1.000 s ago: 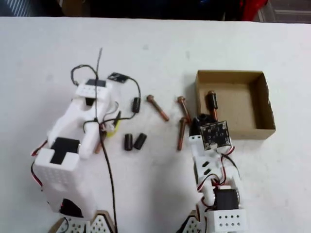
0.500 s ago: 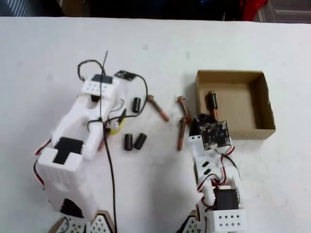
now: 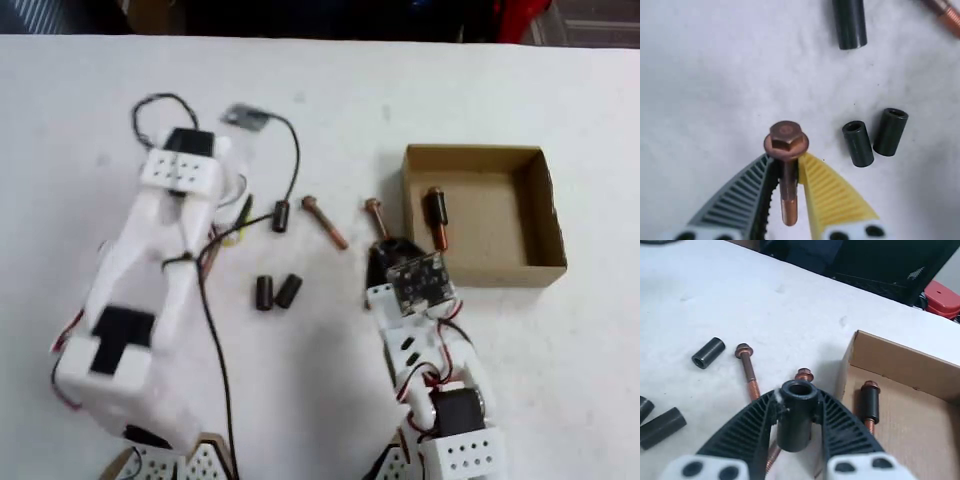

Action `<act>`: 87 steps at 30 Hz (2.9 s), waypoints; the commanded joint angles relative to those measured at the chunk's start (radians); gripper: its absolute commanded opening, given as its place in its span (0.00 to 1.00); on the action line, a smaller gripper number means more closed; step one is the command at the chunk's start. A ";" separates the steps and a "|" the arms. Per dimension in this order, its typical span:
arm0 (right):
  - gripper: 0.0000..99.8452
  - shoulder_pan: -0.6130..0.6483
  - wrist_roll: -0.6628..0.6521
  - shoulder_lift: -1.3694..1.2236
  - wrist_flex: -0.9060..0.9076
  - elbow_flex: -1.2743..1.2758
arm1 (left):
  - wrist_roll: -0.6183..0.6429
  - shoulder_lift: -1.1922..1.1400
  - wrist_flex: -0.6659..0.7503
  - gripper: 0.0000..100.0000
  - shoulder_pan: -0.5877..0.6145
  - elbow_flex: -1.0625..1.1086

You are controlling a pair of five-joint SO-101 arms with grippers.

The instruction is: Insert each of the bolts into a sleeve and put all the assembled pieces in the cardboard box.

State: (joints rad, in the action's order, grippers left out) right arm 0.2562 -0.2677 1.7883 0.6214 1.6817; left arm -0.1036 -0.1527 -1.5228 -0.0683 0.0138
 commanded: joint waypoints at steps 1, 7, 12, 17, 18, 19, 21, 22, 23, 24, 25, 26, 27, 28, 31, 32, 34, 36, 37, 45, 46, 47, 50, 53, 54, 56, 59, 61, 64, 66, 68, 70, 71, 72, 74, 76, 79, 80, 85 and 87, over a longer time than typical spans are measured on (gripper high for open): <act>0.02 0.114 0.005 0.013 -0.018 0.008 | 0.015 0.217 -0.008 0.02 0.002 0.061; 0.02 0.257 0.000 0.013 -0.022 0.008 | 0.015 0.452 -0.008 0.02 0.007 0.175; 0.02 0.294 0.006 0.013 -0.108 0.008 | 0.021 0.622 -0.006 0.02 -0.001 0.222; 0.02 0.352 0.008 0.013 -0.202 0.008 | 0.052 0.725 -0.006 0.02 -0.001 0.230; 0.02 0.367 0.008 0.013 -0.220 0.008 | 0.091 0.739 -0.006 0.02 -0.001 0.229; 0.02 0.383 0.008 0.013 -0.237 0.008 | 0.141 0.753 -0.006 0.02 -0.001 0.227; 0.02 0.418 0.008 0.013 -0.254 0.008 | 0.247 0.776 -0.005 0.02 -0.002 0.222; 0.02 0.435 0.008 0.013 -0.254 0.008 | 0.287 0.786 0.009 0.02 -0.002 0.224; 0.02 0.450 0.008 0.013 -0.252 0.008 | 0.310 0.797 0.031 0.02 -0.002 0.230; 0.02 0.464 0.008 0.013 -0.252 0.008 | 0.315 0.808 0.044 0.02 -0.002 0.232; 0.02 0.475 0.008 0.013 -0.254 0.008 | 0.315 0.816 0.057 0.02 -0.002 0.232; 0.02 0.484 0.008 0.013 -0.254 0.008 | 0.315 0.826 0.071 0.02 -0.002 0.232; 0.02 0.492 0.008 0.013 -0.254 0.008 | 0.315 0.835 0.084 0.02 -0.008 0.232; 0.02 0.498 0.008 0.013 -0.254 0.008 | 0.313 0.848 0.092 0.02 -0.024 0.230; 0.02 0.515 0.009 0.013 -0.260 0.008 | 0.313 0.897 0.098 0.02 -0.084 0.232; 0.02 0.519 0.023 0.013 -0.272 0.008 | 0.310 0.911 0.098 0.02 -0.108 0.232; 0.02 0.513 0.095 0.013 -0.294 0.008 | 0.259 0.940 0.100 0.02 -0.151 0.232; 0.02 0.513 0.183 0.013 -0.297 0.008 | 0.192 0.966 0.100 0.02 -0.177 0.232; 0.02 0.513 0.215 0.013 -0.297 0.008 | 0.169 0.978 0.100 0.02 -0.186 0.232; 0.02 0.513 0.252 0.013 -0.289 0.008 | 0.164 1.086 0.199 0.02 -0.194 0.313; 0.02 0.513 0.250 0.013 -0.288 0.008 | 0.164 1.115 0.232 0.02 -0.194 0.358; 0.02 0.513 0.249 0.013 -0.288 0.008 | 0.164 1.148 0.273 0.02 -0.194 0.405; 0.02 0.513 0.249 0.013 -0.288 0.008 | 0.164 1.267 0.434 0.02 -0.194 0.569; 0.02 0.513 0.249 0.013 -0.288 0.008 | 0.164 1.400 0.631 0.02 -0.200 0.763; 0.02 0.513 0.249 0.013 -0.286 0.008 | 0.164 1.448 0.686 0.02 -0.208 0.829; 0.02 0.513 0.249 0.013 -0.286 0.008 | 0.164 1.540 0.786 0.02 -0.223 0.942; 0.02 0.515 0.249 0.013 -0.246 0.008 | 0.164 1.666 0.910 0.02 -0.257 1.074; 0.02 0.516 0.249 0.013 -0.231 0.008 | 0.166 1.716 0.942 0.02 -0.277 1.120; 0.02 0.516 0.247 0.013 -0.231 0.008 | 0.167 1.727 0.921 0.02 -0.288 1.149; 0.02 0.516 0.247 0.013 -0.231 0.008 | 0.204 1.728 0.919 0.02 -0.286 1.151; 0.02 0.516 0.247 0.013 -0.231 0.008 | 0.236 1.728 0.916 0.02 -0.288 1.148; 0.02 0.515 0.245 0.013 -0.231 0.008 | 0.238 1.728 0.914 0.02 -0.294 1.155; 0.02 0.513 0.245 0.013 -0.231 0.008 | 0.241 1.728 0.914 0.02 -0.297 1.155; 0.02 0.513 0.233 0.013 -0.231 0.008 | 0.242 1.728 0.916 0.02 -0.298 1.155; 0.02 0.515 0.176 0.013 -0.231 0.008 | 0.244 1.728 0.921 0.02 -0.298 1.148; 0.02 0.515 0.137 0.013 -0.231 0.008 | 0.244 1.728 0.916 0.02 -0.298 1.148; 0.02 0.516 0.121 0.013 -0.231 0.008 | 0.244 1.728 0.913 0.02 -0.298 1.148; 0.02 0.516 0.121 0.013 -0.229 0.008 | 0.244 1.728 0.913 0.02 -0.298 1.148; 0.02 0.515 0.120 0.013 -0.223 0.008 | 0.244 1.728 0.847 0.02 -0.309 1.134; 0.02 0.515 0.120 0.013 -0.223 0.008 | 0.244 1.728 0.809 0.02 -0.328 1.109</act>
State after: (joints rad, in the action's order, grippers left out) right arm 0.7656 -0.1297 1.7883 0.3959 1.6817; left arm 0.1266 1.5566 -0.6774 -0.3644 1.1769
